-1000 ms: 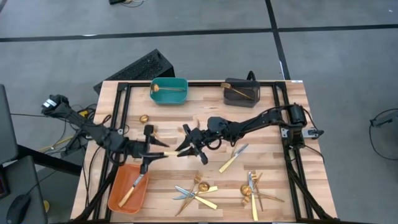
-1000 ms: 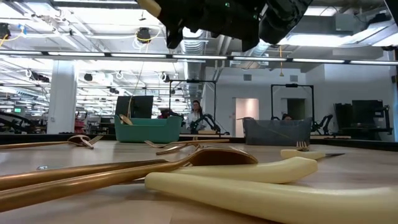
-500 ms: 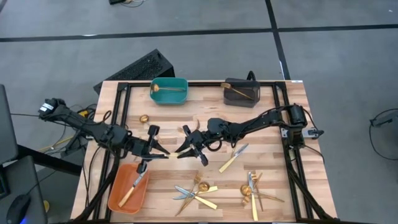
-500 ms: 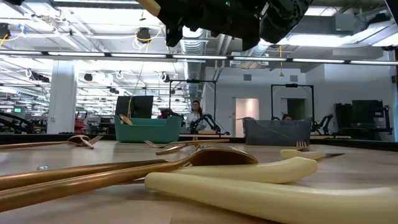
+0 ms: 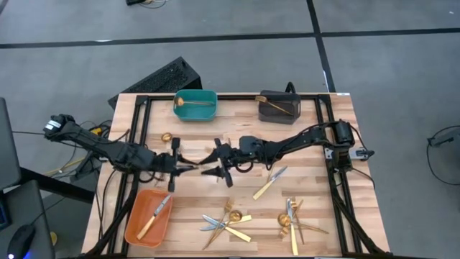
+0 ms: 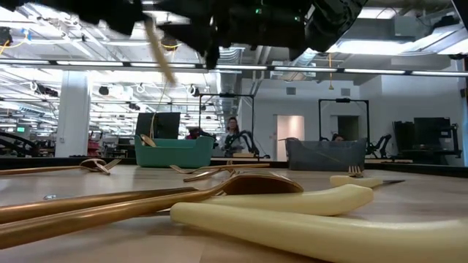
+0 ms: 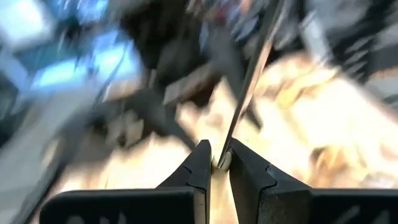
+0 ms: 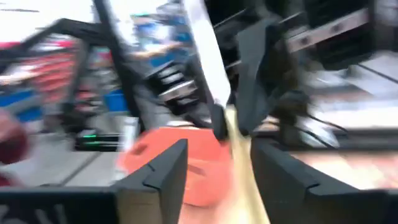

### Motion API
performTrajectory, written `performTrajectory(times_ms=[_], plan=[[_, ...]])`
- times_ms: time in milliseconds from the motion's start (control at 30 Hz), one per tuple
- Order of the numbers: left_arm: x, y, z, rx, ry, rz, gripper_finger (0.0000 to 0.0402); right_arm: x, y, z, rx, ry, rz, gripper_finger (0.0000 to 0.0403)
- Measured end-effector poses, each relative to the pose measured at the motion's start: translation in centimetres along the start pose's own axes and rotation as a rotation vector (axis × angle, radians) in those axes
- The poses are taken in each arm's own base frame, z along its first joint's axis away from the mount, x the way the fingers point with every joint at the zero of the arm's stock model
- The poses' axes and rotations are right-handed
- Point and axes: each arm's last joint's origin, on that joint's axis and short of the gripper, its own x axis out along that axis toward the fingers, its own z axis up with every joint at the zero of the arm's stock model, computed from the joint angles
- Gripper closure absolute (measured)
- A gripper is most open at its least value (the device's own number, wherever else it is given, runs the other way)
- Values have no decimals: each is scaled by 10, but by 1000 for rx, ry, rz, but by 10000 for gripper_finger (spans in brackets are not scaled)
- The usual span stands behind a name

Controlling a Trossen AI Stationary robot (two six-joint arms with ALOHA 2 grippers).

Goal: Sort silverware by color (type)
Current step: Put the yellow table knife into the orange bin

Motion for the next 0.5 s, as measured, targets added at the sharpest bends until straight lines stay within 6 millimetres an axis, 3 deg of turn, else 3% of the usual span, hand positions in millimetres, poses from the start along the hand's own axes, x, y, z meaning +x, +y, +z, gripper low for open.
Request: performTrajectory(times_ms=[133, 233, 400, 500], plan=[[-5, 0, -22, -157, 217, 97, 382, -7, -18, -5, 6, 98, -358, 176], [-12, -4, -33, -348, 358, 55, 383, -15, -34, -16, 37, 177, -611, 174], [-27, -19, -25, -673, 570, -214, 370, -21, -49, -19, 120, 202, -662, 177], [-39, -28, -16, -749, 649, -266, 371, -21, -51, -19, 124, 209, -652, 178]])
